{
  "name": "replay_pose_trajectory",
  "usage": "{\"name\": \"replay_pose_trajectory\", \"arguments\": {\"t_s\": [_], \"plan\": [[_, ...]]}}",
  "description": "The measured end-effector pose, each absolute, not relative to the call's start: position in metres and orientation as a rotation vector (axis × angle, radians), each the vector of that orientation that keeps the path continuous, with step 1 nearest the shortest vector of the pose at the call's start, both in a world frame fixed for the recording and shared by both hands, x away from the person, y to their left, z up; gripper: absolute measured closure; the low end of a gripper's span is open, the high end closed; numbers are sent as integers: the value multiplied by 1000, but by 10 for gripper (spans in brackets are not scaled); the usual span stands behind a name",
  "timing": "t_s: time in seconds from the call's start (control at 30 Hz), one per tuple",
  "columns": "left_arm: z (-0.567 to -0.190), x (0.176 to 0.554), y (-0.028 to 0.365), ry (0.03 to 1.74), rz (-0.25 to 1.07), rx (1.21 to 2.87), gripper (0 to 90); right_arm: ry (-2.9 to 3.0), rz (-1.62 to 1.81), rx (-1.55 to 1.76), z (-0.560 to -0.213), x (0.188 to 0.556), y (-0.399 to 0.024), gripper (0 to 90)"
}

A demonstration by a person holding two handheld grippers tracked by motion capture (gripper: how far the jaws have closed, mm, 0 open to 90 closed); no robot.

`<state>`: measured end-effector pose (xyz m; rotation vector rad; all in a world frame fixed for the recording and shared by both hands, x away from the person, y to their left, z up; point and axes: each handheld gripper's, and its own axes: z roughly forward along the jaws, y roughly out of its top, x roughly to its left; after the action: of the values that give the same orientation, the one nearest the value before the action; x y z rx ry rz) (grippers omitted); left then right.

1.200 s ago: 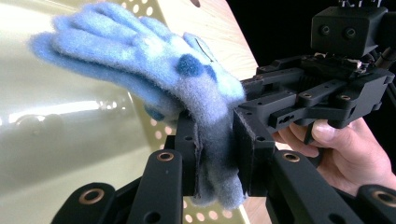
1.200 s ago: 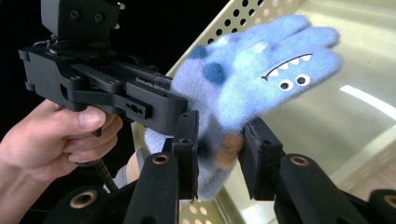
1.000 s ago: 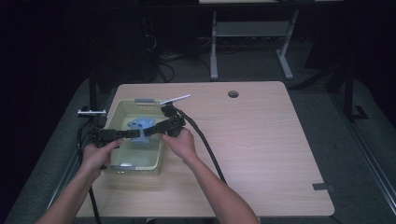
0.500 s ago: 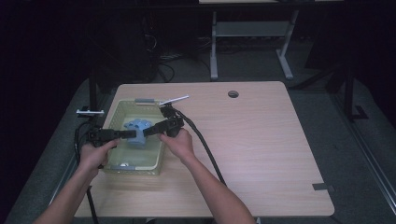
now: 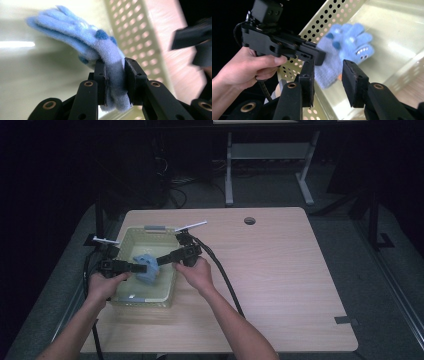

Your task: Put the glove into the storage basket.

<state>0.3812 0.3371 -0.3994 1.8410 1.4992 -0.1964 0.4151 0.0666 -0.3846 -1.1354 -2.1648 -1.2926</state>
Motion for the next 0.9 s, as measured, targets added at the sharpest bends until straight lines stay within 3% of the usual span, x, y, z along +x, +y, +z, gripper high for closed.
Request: {"name": "replay_pose_trajectory", "arguments": {"t_s": [0.5,0.7,0.9], "plan": [[-412,391,316,1608,-169,2087,703,-2165,-1346,-1129,-377,404,48,618],[-412,393,319,1665,-153,2068,588,-2174,-1360,-1130,-374,401,38,610],[-396,396,324,1661,-76,2056,563,-2159,-1378,-1165,-372,398,24,608]]}}
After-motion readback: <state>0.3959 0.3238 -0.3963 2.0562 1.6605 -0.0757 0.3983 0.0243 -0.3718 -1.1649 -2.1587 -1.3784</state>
